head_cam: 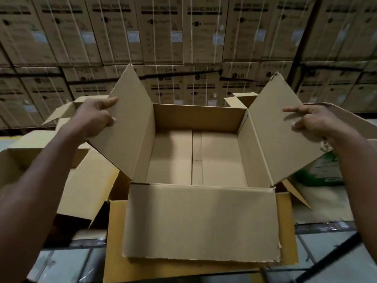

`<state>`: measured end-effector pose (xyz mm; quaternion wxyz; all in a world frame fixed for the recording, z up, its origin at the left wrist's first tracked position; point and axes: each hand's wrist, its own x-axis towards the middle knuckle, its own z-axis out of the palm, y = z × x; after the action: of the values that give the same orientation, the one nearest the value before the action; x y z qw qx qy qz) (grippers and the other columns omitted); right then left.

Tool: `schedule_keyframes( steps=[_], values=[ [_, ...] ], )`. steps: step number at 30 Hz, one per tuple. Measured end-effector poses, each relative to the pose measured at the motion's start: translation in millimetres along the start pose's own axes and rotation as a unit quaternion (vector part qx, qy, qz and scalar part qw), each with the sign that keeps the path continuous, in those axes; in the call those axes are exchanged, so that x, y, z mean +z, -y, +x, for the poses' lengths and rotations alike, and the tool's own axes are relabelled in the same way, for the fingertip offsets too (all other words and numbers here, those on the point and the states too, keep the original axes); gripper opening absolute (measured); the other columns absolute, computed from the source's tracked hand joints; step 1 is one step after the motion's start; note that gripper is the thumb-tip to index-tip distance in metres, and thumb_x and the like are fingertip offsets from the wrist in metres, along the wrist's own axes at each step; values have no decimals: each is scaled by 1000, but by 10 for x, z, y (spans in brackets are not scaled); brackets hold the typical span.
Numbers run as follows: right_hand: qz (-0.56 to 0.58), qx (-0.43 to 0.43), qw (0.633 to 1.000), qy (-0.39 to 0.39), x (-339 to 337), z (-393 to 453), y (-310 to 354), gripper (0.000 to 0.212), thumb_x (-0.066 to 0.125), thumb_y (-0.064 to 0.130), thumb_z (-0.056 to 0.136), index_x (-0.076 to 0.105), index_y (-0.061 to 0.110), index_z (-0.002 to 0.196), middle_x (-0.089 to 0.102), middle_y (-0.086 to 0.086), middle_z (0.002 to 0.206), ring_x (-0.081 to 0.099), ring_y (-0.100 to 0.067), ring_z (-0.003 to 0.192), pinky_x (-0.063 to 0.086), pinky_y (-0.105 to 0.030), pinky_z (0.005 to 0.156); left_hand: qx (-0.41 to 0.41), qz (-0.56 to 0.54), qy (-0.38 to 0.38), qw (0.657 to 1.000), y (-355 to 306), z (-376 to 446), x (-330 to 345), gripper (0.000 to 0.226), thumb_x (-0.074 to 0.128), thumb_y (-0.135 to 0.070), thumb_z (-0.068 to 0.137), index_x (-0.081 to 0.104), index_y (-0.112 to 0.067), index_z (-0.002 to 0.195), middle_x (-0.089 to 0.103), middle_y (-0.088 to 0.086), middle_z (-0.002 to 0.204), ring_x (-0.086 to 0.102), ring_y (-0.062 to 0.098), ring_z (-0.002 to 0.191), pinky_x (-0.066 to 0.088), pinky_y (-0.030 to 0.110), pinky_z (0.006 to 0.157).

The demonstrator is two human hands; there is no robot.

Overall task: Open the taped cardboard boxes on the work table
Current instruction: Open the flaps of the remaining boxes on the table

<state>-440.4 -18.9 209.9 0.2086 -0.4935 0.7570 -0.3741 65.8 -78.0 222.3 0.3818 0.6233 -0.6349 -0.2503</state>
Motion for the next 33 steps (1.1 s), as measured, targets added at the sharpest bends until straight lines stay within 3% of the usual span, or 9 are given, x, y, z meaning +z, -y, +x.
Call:
schedule_keyframes(
  steps=[3,7,12,15,19,23,27,33],
  values=[
    [-21,1,1000,4,41,32,55,56,62,-2,91,63,47,118,45,-6,144,50,-32,112,49,-44,81,0,4,4,1000,84,39,-38,62,59,-2,97,44,-28,151,44,-3,135,49,19,108,42,33,87],
    [-23,-6,999,22,22,52,98,56,60,1,93,62,45,127,49,-3,139,53,-29,108,46,-36,66,-3,24,4,1000,131,43,-101,63,62,-6,96,45,-31,150,45,-1,147,50,20,108,44,37,86],
    [-29,-7,999,23,119,129,103,57,59,-3,92,62,43,126,51,-6,138,54,-23,97,48,-35,65,-11,19,5,1000,151,99,-81,62,63,-4,95,47,-31,149,48,3,147,53,22,108,45,38,89],
    [-37,7,998,53,193,179,49,59,58,-3,91,61,44,127,49,-8,136,56,-30,102,52,-39,68,-26,20,18,999,166,142,-80,63,64,-7,94,47,-36,148,48,3,147,55,24,107,48,41,92],
    [-42,16,995,86,324,249,-23,60,57,-5,91,62,39,131,50,-8,133,56,-31,100,52,-40,68,-43,75,36,996,311,156,71,65,64,-10,94,43,-38,149,48,5,133,53,19,91,46,39,81],
    [-33,28,994,99,496,319,-95,56,57,-4,93,62,35,133,47,-6,133,54,-26,99,44,-32,61,-84,86,36,992,583,133,338,66,62,-10,95,42,-40,150,52,5,138,56,26,105,46,44,87],
    [-36,24,994,95,530,401,-136,53,56,-5,94,63,32,132,48,-5,128,50,-21,94,41,-30,62,-101,73,35,992,677,213,393,66,63,-9,94,44,-40,149,50,3,145,57,26,108,48,44,88],
    [-49,13,995,82,703,486,-259,58,55,-7,91,63,31,134,47,-8,146,50,-26,114,47,-39,81,-83,84,27,993,765,265,591,65,61,-4,94,45,-33,150,52,8,146,54,24,110,46,38,89]
  ],
)
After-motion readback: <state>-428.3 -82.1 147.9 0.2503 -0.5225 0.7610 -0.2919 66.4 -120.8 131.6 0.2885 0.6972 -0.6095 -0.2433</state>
